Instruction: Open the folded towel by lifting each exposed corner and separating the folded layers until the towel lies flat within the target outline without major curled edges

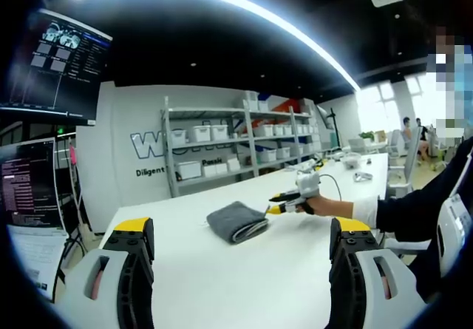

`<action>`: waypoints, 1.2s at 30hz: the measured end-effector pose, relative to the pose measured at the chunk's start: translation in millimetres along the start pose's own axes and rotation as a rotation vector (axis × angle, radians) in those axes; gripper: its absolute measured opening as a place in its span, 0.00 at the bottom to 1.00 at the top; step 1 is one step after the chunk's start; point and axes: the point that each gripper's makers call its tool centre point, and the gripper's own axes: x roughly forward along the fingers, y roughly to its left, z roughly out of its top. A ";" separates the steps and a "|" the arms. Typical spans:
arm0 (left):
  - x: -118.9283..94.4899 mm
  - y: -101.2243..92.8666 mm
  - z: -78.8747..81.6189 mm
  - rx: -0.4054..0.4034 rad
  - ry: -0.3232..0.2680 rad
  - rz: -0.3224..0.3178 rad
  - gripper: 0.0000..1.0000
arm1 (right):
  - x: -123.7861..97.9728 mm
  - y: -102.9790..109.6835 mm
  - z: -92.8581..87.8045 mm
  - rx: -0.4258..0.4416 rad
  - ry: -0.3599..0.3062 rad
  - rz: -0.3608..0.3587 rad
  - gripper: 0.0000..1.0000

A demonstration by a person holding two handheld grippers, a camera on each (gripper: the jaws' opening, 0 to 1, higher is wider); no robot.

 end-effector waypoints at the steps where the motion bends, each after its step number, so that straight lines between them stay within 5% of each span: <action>1: -0.7 0.9 0.5 0.000 -0.002 0.001 0.97 | -0.5 1.7 -1.3 -0.006 0.004 0.001 0.43; 36: -0.5 2.4 -1.0 0.003 0.003 -0.001 0.97 | -0.1 -11.3 -17.7 -0.089 0.045 -0.053 0.26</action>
